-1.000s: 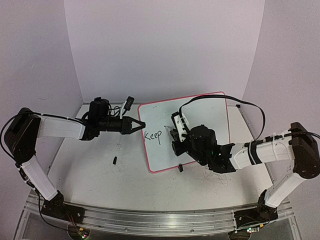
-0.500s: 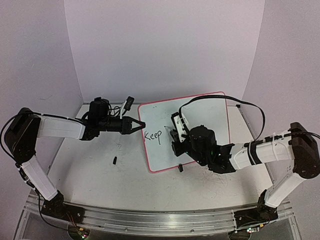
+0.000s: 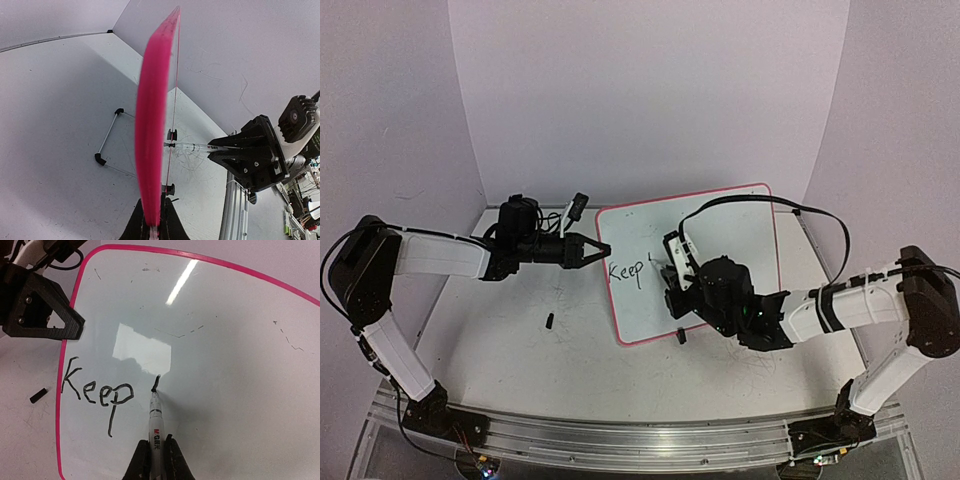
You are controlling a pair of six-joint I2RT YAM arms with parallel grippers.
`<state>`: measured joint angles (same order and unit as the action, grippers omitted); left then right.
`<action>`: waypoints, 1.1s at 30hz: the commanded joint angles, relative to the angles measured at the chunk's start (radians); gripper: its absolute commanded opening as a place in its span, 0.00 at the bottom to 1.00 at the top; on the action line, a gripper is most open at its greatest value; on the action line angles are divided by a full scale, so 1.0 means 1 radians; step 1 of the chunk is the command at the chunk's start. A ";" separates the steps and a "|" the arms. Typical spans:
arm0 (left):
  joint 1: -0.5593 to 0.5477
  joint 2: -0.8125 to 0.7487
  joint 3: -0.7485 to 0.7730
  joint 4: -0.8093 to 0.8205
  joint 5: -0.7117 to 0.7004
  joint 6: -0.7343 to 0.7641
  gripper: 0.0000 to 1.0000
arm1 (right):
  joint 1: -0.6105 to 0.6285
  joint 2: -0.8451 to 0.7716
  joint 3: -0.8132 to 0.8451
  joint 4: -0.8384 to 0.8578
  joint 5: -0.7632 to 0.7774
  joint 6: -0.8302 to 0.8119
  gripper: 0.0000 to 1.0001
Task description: Write a sentence on the whiteboard
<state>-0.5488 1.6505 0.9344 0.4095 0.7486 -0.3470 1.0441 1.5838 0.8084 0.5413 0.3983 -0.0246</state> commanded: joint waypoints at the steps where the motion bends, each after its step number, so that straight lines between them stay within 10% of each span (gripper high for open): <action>1: 0.006 -0.032 0.005 -0.006 -0.044 0.039 0.02 | 0.005 -0.028 -0.017 -0.025 -0.007 0.017 0.00; 33: 0.006 -0.036 0.005 -0.008 -0.035 0.036 0.02 | 0.028 -0.026 -0.005 -0.010 0.015 0.057 0.00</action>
<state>-0.5488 1.6501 0.9344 0.4091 0.7494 -0.3450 1.0706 1.5818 0.7883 0.4995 0.3920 0.0306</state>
